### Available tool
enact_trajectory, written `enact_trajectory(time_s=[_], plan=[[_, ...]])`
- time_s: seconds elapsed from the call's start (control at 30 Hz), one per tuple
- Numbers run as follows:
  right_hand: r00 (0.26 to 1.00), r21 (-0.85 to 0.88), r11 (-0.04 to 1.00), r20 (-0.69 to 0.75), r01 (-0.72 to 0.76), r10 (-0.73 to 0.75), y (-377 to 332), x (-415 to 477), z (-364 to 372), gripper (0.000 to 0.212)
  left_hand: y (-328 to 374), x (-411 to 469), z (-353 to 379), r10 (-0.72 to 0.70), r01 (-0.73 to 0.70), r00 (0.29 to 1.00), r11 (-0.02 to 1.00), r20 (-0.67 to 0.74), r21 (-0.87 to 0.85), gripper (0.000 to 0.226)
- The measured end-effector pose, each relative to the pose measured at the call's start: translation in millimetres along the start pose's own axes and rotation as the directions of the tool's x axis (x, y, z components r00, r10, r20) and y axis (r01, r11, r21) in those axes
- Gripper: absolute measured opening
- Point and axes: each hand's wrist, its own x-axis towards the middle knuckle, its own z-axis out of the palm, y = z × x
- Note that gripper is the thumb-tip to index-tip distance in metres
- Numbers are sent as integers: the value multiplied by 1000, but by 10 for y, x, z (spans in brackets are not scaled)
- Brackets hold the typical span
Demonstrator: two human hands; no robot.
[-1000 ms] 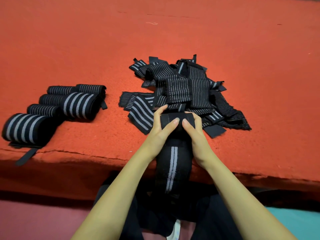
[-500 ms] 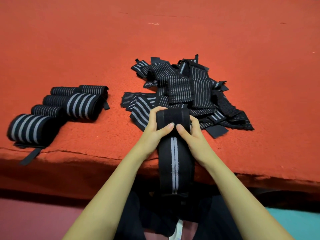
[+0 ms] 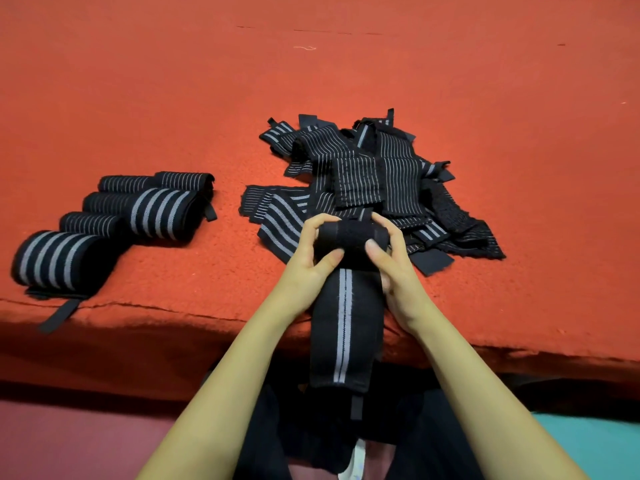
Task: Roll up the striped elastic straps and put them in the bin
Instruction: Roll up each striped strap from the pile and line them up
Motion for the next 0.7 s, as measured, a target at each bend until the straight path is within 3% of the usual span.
enact_trajectory(time_s=[0.13, 0.3, 0.43, 0.57, 0.7], plan=[[998, 78, 996, -39, -38, 42, -3, 25, -10, 44, 17, -16, 10, -17, 17, 998, 1000, 65, 0, 41], [997, -14, 999, -59, 41, -41, 34, -2, -24, 31, 48, 6, 23, -97, 97, 995, 995, 16, -25, 54], [997, -77, 994, -2, 73, -73, 44, -40, -29, 37, 60, 23, 36, -132, 132, 991, 991, -22, -24, 55], [1000, -28, 1000, -24, -8, 7, 21, -17, 6, 63, 47, -41, 11, -65, 62, 997, 996, -49, -63, 47], [997, 35, 996, -24, -79, 80, 5, -15, 25, 52, 38, -56, 12, -41, 41, 998, 999, -41, -14, 50]])
